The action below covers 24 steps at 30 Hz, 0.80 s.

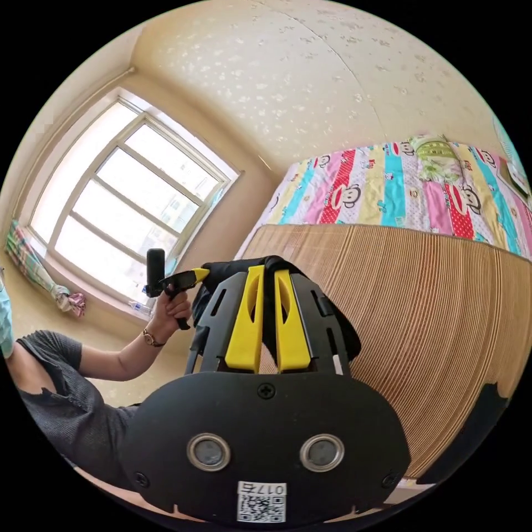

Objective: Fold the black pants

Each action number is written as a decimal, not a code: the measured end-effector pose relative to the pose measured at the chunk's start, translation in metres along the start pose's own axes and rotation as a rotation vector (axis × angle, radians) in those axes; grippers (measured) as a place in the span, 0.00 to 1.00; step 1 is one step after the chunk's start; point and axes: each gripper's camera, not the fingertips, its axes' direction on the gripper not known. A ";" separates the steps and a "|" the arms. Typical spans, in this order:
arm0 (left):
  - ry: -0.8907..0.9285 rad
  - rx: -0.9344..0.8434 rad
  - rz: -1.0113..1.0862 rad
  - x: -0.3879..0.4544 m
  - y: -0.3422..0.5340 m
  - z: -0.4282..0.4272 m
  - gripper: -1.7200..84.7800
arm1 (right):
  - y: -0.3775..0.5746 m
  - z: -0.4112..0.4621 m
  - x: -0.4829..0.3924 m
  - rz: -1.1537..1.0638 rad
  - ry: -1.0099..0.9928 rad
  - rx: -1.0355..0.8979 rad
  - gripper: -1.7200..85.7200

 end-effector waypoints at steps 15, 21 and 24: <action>-0.023 -0.226 -0.540 -0.153 0.248 0.141 0.20 | 0.207 0.081 0.159 0.617 0.103 -0.283 0.13; -0.088 -0.223 -0.396 -0.204 0.160 0.177 0.25 | 0.112 0.101 0.227 0.518 0.025 -0.273 0.21; -0.095 -0.264 -0.363 -0.224 0.134 0.211 0.25 | 0.071 0.122 0.258 0.515 -0.031 -0.252 0.23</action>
